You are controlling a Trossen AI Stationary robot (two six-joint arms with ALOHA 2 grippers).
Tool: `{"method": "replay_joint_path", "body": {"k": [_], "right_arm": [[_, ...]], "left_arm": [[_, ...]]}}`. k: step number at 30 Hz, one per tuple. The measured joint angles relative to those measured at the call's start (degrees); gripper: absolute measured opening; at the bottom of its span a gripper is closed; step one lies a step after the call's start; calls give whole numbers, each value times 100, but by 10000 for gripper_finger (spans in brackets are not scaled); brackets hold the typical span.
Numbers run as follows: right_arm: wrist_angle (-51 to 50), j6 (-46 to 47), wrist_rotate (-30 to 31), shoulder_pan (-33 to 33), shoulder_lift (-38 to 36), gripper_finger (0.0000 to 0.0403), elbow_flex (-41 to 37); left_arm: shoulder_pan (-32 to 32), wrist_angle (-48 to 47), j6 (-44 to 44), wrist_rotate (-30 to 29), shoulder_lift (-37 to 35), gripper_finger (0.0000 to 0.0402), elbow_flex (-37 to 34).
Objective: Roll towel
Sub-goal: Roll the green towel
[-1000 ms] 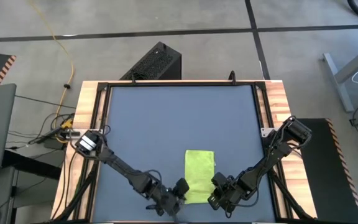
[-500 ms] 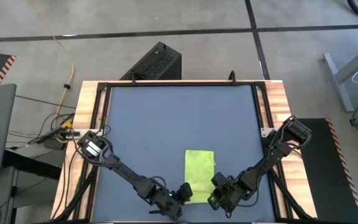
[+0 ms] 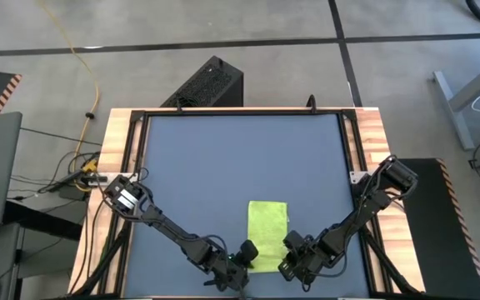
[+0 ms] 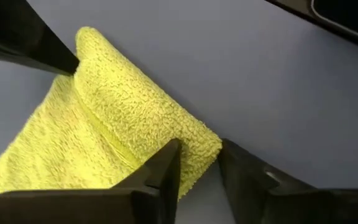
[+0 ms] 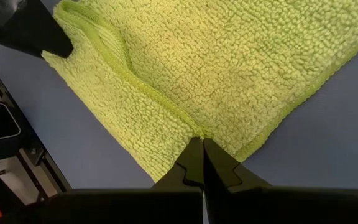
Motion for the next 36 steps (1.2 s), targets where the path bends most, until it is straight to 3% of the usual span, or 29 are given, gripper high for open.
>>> {"method": "replay_joint_path", "body": {"k": [6, 11, 15, 27, 33, 36], "right_arm": [[-26, -5, -13, -2, 0, 18, 0], [33, -373, -7, 31, 1, 31, 0], [47, -137, 56, 30, 4, 52, 0], [-205, -53, -15, 118, -310, 168, -12], [-1151, 223, 243, 440, -929, 179, -8], [-1044, -269, 519, 653, -1071, 175, -15]], "left_arm": [[80, -295, -450, 355, 11, 10, 0], [219, -413, -950, 793, 11, 2, 0], [324, -441, -1394, 1291, 10, 0, 1], [494, -470, -1985, 1953, 11, 0, 0], [565, -371, -2135, 2146, 18, 0, -10], [600, -293, -2169, 2301, 24, 0, -15]]}}
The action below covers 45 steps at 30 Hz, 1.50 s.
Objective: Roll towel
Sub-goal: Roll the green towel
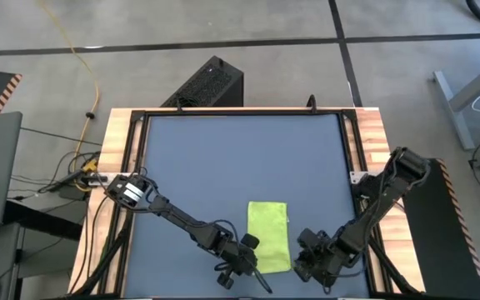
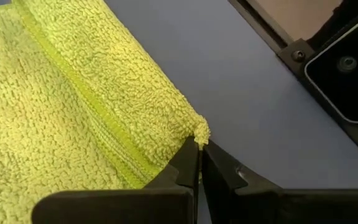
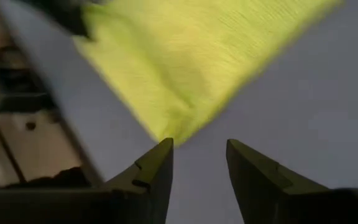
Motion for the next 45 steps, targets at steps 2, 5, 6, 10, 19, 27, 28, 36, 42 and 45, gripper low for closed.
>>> {"method": "replay_joint_path", "body": {"k": [2, 5, 6, 10, 19, 27, 28, 36, 42, 45], "right_arm": [[320, -611, 258, 145, -15, 173, 4], [897, -1798, 436, 322, 96, 172, 9], [1101, -2268, 463, 361, 153, 172, 9], [1699, -3991, 471, 418, 439, 171, 11], [2180, -5491, 476, 396, 701, 158, 15], [2110, -5994, 466, 407, 673, 140, 17], [2079, -6121, 466, 408, 673, 139, 17], [1904, -6683, 469, 299, 703, 143, 17], [1874, -6896, 322, 51, 805, 155, 17], [1929, -6929, 127, -29, 960, 157, 7]], "left_arm": [[43, 30, -10, 109, 4, 0, -2], [114, 65, -123, 255, 7, 0, -4], [140, 110, -172, 347, 9, 0, -7], [198, 195, -253, 456, 9, 0, -7], [234, 216, -485, 548, 9, 0, -4], [234, 231, -648, 539, 9, 0, -4], [234, 243, -684, 539, 9, 0, -4], [234, 304, -878, 493, 9, 0, 0], [231, 310, -916, 465, 7, 0, 0], [231, 306, -916, 460, 7, 0, 2]]}}
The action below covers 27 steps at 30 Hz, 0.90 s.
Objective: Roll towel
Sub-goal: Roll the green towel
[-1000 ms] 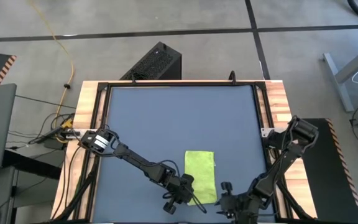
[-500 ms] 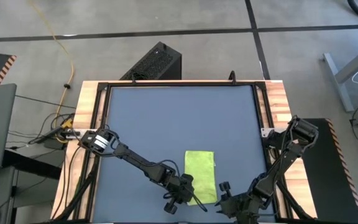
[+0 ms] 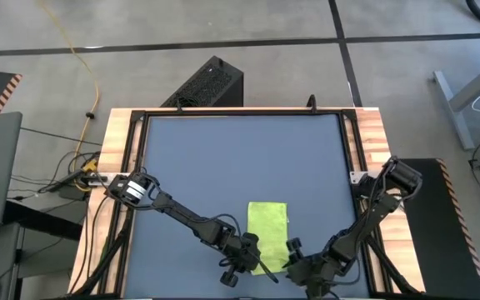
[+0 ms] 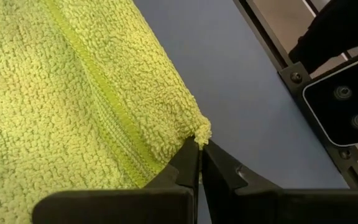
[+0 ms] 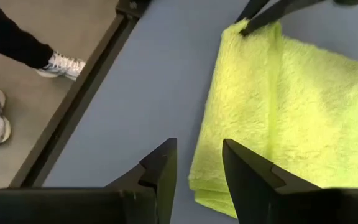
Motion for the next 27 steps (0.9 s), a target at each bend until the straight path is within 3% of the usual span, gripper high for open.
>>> {"method": "replay_joint_path", "body": {"k": [18, 27], "right_arm": [[-395, 669, 176, 38, 212, 141, 0], [-231, 1228, 187, 52, 210, 106, -164]], "left_arm": [[0, -13, 1, 16, -4, 0, 0], [0, 20, 2, 27, -4, 0, 0]]}}
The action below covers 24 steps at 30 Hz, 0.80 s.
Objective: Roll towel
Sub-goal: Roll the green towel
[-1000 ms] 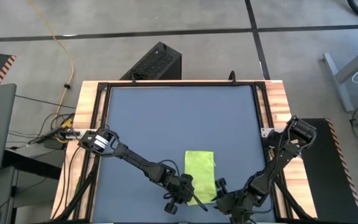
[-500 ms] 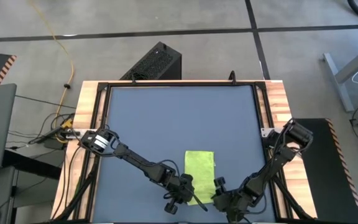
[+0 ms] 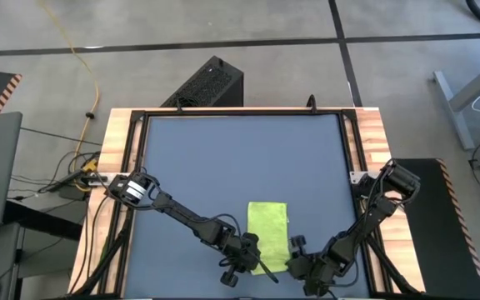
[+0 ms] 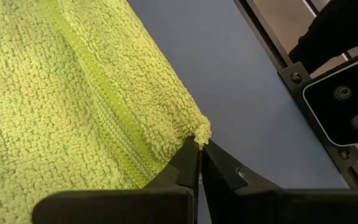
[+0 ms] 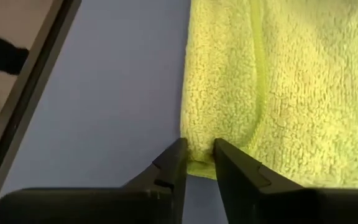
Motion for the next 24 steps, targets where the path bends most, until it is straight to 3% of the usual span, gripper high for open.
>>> {"method": "replay_joint_path", "body": {"k": [7, 12, 15, 24], "right_arm": [[407, 647, -29, 104, -9, 92, -216], [412, 1223, -116, 170, -11, 41, -216], [454, 1665, -145, 249, -13, 13, -216], [481, 3457, -184, 592, -12, 14, -216]], "left_arm": [[3, 75, -2, 9, -2, 0, 0], [87, 468, -286, 380, -2, 0, -187], [122, 1030, -678, 611, -4, 0, -431], [214, 2723, -1579, 1144, -4, 0, -1062]]}}
